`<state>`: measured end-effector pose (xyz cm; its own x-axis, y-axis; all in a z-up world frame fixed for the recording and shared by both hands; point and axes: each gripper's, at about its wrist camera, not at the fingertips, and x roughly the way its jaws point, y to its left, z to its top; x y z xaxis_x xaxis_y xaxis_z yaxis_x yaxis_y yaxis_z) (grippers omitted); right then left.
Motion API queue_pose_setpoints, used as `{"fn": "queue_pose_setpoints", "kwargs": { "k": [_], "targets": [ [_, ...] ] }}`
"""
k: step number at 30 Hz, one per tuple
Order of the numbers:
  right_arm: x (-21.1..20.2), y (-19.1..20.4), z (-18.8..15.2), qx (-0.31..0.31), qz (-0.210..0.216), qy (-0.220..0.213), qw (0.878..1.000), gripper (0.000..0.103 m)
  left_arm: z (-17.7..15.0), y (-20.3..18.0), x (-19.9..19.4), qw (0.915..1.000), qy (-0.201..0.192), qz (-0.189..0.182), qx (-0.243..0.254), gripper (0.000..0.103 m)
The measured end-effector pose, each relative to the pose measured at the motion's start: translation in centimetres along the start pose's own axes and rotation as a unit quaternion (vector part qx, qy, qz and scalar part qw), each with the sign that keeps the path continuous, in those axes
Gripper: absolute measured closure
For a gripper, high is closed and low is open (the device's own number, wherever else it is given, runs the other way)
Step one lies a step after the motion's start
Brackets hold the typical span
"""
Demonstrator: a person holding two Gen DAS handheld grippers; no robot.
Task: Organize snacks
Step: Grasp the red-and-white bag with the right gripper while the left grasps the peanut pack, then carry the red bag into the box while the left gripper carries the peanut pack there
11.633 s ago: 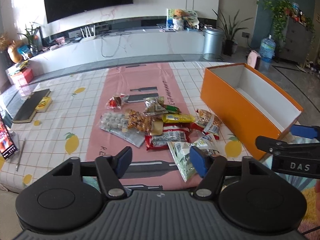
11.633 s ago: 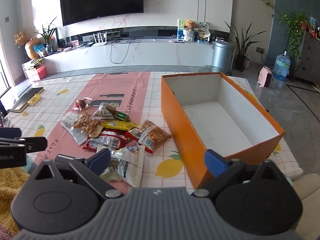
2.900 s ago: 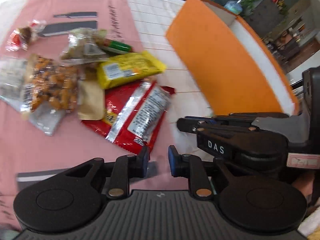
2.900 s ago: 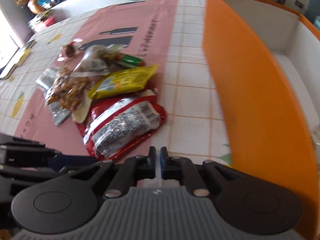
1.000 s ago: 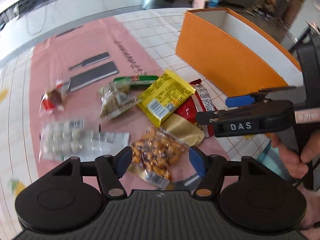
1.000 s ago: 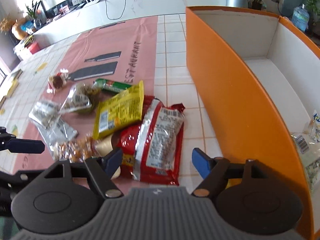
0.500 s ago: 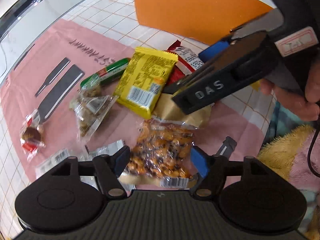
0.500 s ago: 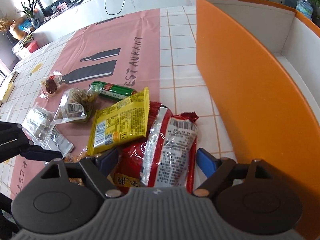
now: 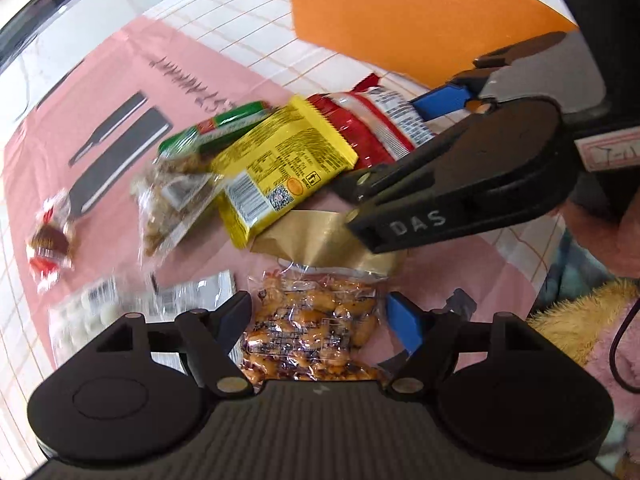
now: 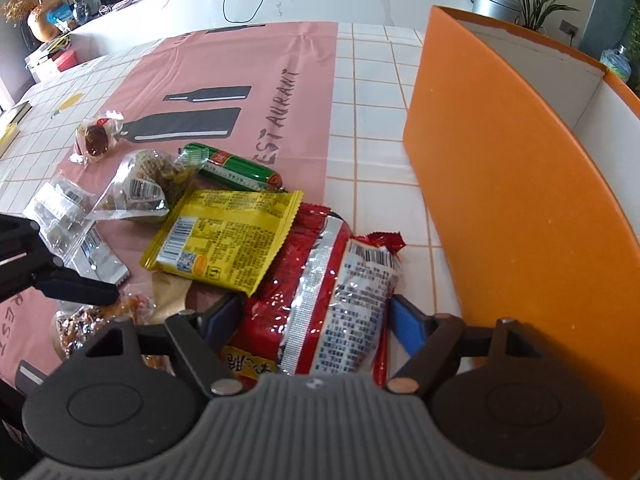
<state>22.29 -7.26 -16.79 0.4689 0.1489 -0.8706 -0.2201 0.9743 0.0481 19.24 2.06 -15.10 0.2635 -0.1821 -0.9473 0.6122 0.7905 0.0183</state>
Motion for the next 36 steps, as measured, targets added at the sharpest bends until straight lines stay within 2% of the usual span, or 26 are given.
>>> {"fn": "queue_pose_setpoints", "kwargs": {
  "k": [6, 11, 16, 20, 25, 28, 33, 36],
  "targets": [
    [-0.4, -0.3, -0.2, -0.004, 0.011, 0.012, 1.0, 0.03, -1.0, 0.2, -0.5, 0.9982, -0.008, 0.011, -0.058, 0.022],
    [-1.3, -1.0, -1.1, -0.015, 0.02, 0.029, 0.999, 0.03, -1.6, 1.1, -1.1, 0.9919, -0.007, 0.005, -0.127, 0.026],
    [-2.9, -2.2, -1.5, -0.021, 0.052, 0.048, 0.997, 0.03, -2.4, 2.0, -2.5, 0.9795, -0.013, -0.013, -0.201, 0.027],
    [-5.3, -2.1, -1.6, -0.041, 0.054, 0.031, 0.997, 0.03, -3.3, 1.8, -4.4, 0.9701, -0.03, -0.012, -0.241, 0.027],
    [-7.9, -2.5, -2.4, -0.038, 0.067, 0.011, 0.997, 0.03, -4.5, 1.4, -7.2, 0.9511, -0.064, -0.022, -0.301, 0.027],
    [-10.0, -3.3, -2.7, -0.035, 0.098, -0.005, 0.995, 0.03, -4.1, 0.8, -8.9, 0.9474, -0.083, -0.026, -0.308, 0.027],
    [-14.4, -5.7, -2.2, -0.055, 0.12, -0.042, 0.99, 0.03, -1.3, -0.9, -13.0, 0.9517, -0.12, -0.033, -0.281, 0.027],
    [-17.1, -8.3, -1.9, -0.06, 0.114, -0.061, 0.99, 0.03, 1.3, -2.4, -14.9, 0.9563, -0.138, -0.048, -0.253, 0.026]
  ]
}}
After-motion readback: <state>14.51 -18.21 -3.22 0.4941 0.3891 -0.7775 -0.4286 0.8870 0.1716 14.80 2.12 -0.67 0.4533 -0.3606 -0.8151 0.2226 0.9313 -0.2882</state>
